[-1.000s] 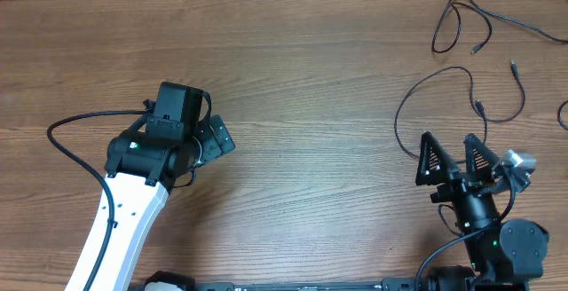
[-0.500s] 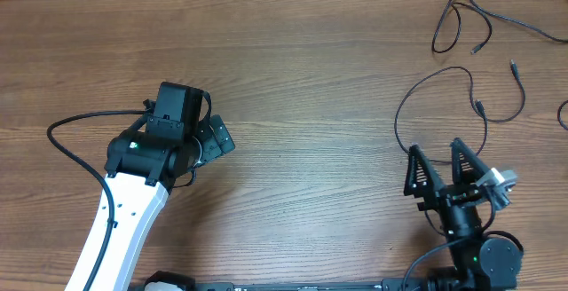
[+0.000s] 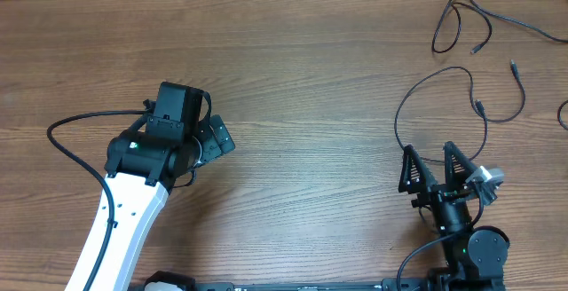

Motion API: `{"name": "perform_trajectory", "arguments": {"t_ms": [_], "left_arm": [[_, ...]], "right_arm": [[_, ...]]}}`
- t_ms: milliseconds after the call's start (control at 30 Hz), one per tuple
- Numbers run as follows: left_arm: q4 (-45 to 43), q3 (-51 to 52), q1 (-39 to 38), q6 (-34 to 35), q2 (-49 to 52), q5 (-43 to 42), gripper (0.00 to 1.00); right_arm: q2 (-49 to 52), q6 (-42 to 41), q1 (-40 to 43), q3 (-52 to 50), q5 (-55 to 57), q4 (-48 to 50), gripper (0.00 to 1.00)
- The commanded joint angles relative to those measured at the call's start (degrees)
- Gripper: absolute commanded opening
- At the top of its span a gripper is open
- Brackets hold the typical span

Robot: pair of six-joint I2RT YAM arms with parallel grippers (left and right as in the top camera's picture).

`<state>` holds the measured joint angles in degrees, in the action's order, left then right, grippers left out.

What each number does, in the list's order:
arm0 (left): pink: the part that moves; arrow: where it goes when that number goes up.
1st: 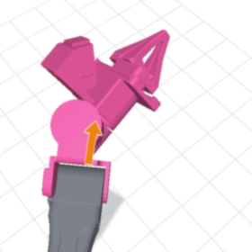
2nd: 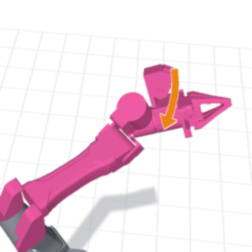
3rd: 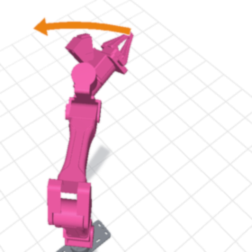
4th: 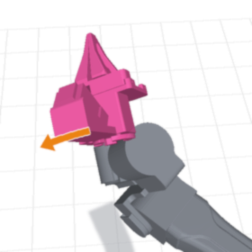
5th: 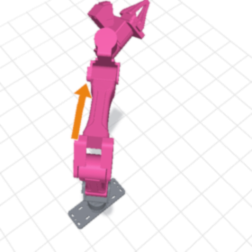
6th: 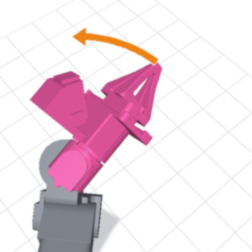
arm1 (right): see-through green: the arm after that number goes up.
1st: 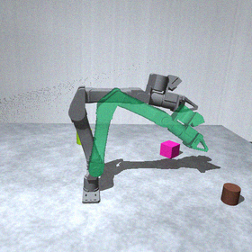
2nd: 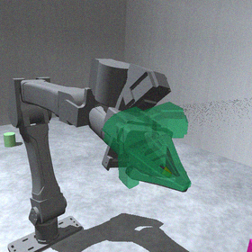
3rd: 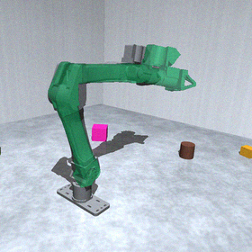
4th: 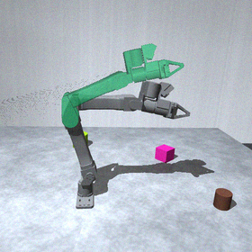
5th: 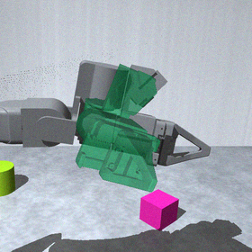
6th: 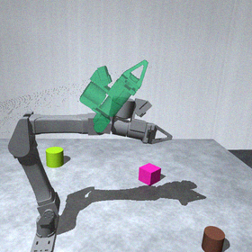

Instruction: Untangle cables

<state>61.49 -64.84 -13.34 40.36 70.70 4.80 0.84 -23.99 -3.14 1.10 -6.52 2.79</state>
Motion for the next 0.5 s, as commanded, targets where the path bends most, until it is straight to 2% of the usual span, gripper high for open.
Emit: {"name": "perform_trajectory", "arguments": {"t_ms": [0, 467], "left_arm": [[-0.15, 0.13, 0.22, -0.07, -0.96, 0.72, 0.99], [-0.15, 0.13, 0.2, -0.07, -0.96, 0.72, 1.0]], "right_arm": [[-0.72, 0.0, 0.0, -0.63, 1.44, 0.17, 1.0], [-0.72, 2.47, -0.02, -0.63, 3.69, -7.45, 1.0]]}}
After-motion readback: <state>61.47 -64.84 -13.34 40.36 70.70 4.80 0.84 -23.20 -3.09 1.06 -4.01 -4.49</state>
